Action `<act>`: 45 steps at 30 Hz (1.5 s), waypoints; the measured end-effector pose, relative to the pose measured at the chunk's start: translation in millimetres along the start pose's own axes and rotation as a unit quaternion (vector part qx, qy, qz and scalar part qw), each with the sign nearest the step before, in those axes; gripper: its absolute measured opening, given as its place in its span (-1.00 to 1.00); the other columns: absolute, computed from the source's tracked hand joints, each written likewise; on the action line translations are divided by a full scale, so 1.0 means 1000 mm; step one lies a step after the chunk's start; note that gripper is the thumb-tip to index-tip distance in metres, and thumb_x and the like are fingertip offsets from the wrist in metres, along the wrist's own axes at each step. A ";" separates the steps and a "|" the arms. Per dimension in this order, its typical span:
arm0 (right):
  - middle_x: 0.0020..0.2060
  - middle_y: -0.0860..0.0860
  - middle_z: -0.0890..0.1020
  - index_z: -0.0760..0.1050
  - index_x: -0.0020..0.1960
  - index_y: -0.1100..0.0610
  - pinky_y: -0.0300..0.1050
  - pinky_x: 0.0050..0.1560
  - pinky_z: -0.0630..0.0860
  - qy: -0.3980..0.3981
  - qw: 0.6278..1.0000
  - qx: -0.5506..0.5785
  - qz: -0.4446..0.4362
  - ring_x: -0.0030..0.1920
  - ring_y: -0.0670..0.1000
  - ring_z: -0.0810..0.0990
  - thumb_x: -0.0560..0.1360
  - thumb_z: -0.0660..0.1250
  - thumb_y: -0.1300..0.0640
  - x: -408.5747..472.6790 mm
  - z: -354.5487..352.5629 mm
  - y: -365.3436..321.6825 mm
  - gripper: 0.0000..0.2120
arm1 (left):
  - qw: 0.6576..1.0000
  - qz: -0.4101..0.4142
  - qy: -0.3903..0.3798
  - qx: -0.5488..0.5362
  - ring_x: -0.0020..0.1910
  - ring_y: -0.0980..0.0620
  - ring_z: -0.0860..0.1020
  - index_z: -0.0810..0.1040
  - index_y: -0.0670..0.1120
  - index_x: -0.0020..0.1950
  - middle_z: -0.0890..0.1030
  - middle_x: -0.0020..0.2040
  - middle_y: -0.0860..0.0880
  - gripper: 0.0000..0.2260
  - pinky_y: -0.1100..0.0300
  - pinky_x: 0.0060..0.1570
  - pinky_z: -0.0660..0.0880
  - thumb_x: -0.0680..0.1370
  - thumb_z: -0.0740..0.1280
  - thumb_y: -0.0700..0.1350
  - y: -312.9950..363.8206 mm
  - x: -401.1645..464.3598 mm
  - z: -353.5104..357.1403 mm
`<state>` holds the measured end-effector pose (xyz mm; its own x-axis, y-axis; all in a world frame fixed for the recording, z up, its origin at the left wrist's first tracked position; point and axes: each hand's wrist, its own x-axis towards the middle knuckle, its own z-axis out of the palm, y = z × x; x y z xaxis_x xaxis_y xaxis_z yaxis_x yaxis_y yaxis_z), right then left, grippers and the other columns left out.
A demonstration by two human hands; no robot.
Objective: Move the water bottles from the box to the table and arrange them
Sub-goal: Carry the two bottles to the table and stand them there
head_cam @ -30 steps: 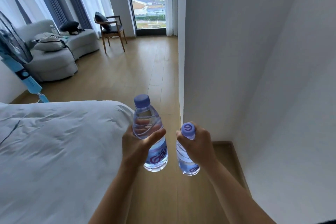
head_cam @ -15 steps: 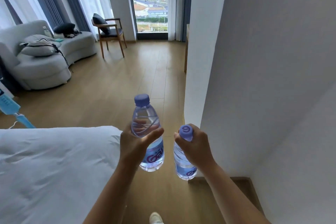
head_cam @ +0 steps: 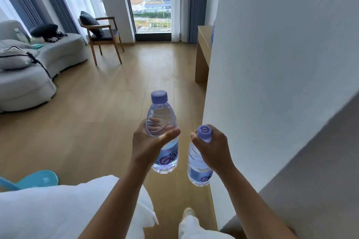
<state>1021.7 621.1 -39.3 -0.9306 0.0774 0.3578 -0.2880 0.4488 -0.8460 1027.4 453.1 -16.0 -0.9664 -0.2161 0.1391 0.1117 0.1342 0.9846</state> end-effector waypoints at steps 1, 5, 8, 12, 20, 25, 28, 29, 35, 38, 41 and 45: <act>-0.39 -0.08 0.53 0.45 -0.22 0.10 -0.49 -0.24 0.42 0.000 1.000 -0.002 0.002 -0.38 -0.08 0.52 0.42 0.43 0.18 0.016 0.008 0.005 -0.85 | 1.000 -0.002 0.003 -0.003 -0.21 0.13 0.67 0.58 0.07 -0.10 0.68 -0.20 0.17 -0.52 0.19 -0.16 0.57 0.07 0.53 0.20 -0.004 0.018 0.001; -0.38 -0.03 0.54 0.45 -0.23 0.10 -0.45 -0.25 0.42 0.006 1.000 0.002 0.017 -0.38 -0.07 0.52 0.42 0.42 0.17 0.104 0.044 0.035 -0.85 | 1.000 -0.006 0.005 -0.011 -0.21 0.11 0.67 0.60 0.02 -0.09 0.69 -0.20 0.13 -0.49 0.16 -0.17 0.56 0.05 0.53 0.21 -0.020 0.113 0.012; -0.37 -0.02 0.55 0.46 -0.22 0.11 -0.47 -0.24 0.42 0.012 1.000 0.002 0.025 -0.37 -0.08 0.52 0.42 0.43 0.17 0.170 0.065 0.053 -0.86 | 1.000 -0.018 0.009 -0.015 -0.20 0.08 0.68 0.63 0.01 -0.12 0.70 -0.20 0.09 -0.52 0.14 -0.16 0.57 0.05 0.54 0.19 -0.027 0.181 0.022; -0.35 0.01 0.57 0.49 -0.20 0.15 -0.50 -0.24 0.40 0.019 0.999 -0.004 0.028 -0.36 -0.05 0.52 0.41 0.43 0.19 0.253 0.088 0.072 -0.88 | 0.999 -0.028 0.009 -0.019 -0.20 0.08 0.68 0.63 0.02 -0.13 0.70 -0.20 0.08 -0.52 0.15 -0.18 0.55 0.05 0.55 0.18 -0.033 0.267 0.036; -0.35 0.02 0.58 0.48 -0.19 0.12 -0.50 -0.25 0.45 0.022 0.999 -0.020 0.043 -0.33 -0.02 0.55 0.42 0.42 0.15 0.388 0.135 0.116 -0.88 | 0.999 -0.035 -0.006 -0.038 -0.18 0.04 0.68 0.60 -0.01 -0.06 0.70 -0.17 0.03 -0.47 0.08 -0.12 0.59 0.05 0.54 0.16 -0.056 0.419 0.059; -0.38 0.03 0.57 0.47 -0.23 0.08 -0.46 -0.29 0.48 0.036 0.997 -0.024 0.071 -0.33 -0.02 0.56 0.43 0.42 0.12 0.483 0.174 0.146 -0.87 | 0.998 -0.027 -0.040 -0.050 -0.16 -0.01 0.68 0.59 0.01 -0.04 0.69 -0.15 0.00 -0.47 -0.03 -0.05 0.61 0.06 0.53 0.15 -0.070 0.534 0.080; -0.42 -0.06 0.54 0.44 -0.27 0.02 -0.49 -0.32 0.44 0.068 0.994 -0.009 0.085 -0.32 -0.15 0.55 0.43 0.41 0.14 0.542 0.194 0.152 -0.83 | 0.995 -0.017 -0.081 -0.050 -0.14 -0.02 0.67 0.59 0.03 -0.03 0.69 -0.13 0.00 -0.49 -0.07 -0.02 0.61 0.08 0.52 0.15 -0.070 0.605 0.091; -0.42 -0.06 0.53 0.44 -0.27 0.03 -0.49 -0.32 0.44 0.076 0.993 -0.008 0.087 -0.32 -0.18 0.55 0.43 0.41 0.15 0.564 0.200 0.154 -0.83 | 0.994 -0.013 -0.098 -0.048 -0.14 -0.01 0.67 0.59 0.03 -0.03 0.69 -0.13 0.01 -0.49 -0.07 -0.02 0.61 0.08 0.52 0.15 -0.070 0.632 0.094; -0.45 0.03 0.51 0.47 -0.29 0.25 -0.46 -0.36 0.35 0.155 0.983 -0.026 0.097 -0.40 -0.13 0.45 0.41 0.40 0.24 0.675 0.217 0.166 -0.84 | 0.984 0.001 -0.174 -0.043 -0.18 0.07 0.67 0.60 0.07 -0.07 0.69 -0.16 0.06 -0.53 0.10 -0.14 0.60 0.08 0.51 0.19 -0.068 0.767 0.121; -0.45 0.03 0.50 0.47 -0.30 0.24 -0.45 -0.34 0.33 0.178 0.979 -0.035 0.097 -0.41 -0.14 0.43 0.41 0.41 0.25 0.721 0.219 0.176 -0.83 | 0.977 -0.009 -0.200 -0.068 -0.20 0.08 0.67 0.61 0.11 -0.10 0.69 -0.16 0.06 -0.58 0.22 -0.22 0.56 0.09 0.51 0.16 -0.071 0.816 0.145; -0.44 0.03 0.52 0.49 -0.28 0.25 -0.46 -0.34 0.34 0.206 0.972 -0.033 0.105 -0.41 -0.16 0.44 0.42 0.42 0.23 0.767 0.216 0.194 -0.84 | 0.969 0.004 -0.236 -0.069 -0.19 0.09 0.67 0.59 0.20 -0.13 0.69 -0.16 0.08 -0.64 0.27 -0.22 0.57 0.11 0.50 0.15 -0.076 0.861 0.175; -0.45 0.04 0.51 0.48 -0.31 0.23 -0.39 -0.36 0.34 0.220 0.968 -0.027 0.114 -0.41 -0.08 0.43 0.41 0.42 0.15 0.836 0.208 0.232 -0.79 | 0.964 0.001 -0.253 -0.086 -0.18 0.08 0.67 0.61 0.16 -0.12 0.69 -0.16 0.07 -0.63 0.27 -0.22 0.57 0.11 0.51 0.11 -0.084 0.927 0.225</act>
<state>130.0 604.9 -18.7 -0.7783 0.5471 0.3082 -0.0628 0.4205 -0.9051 69.6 459.5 6.4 -0.9503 0.2893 0.1151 0.1089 -0.0377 0.9933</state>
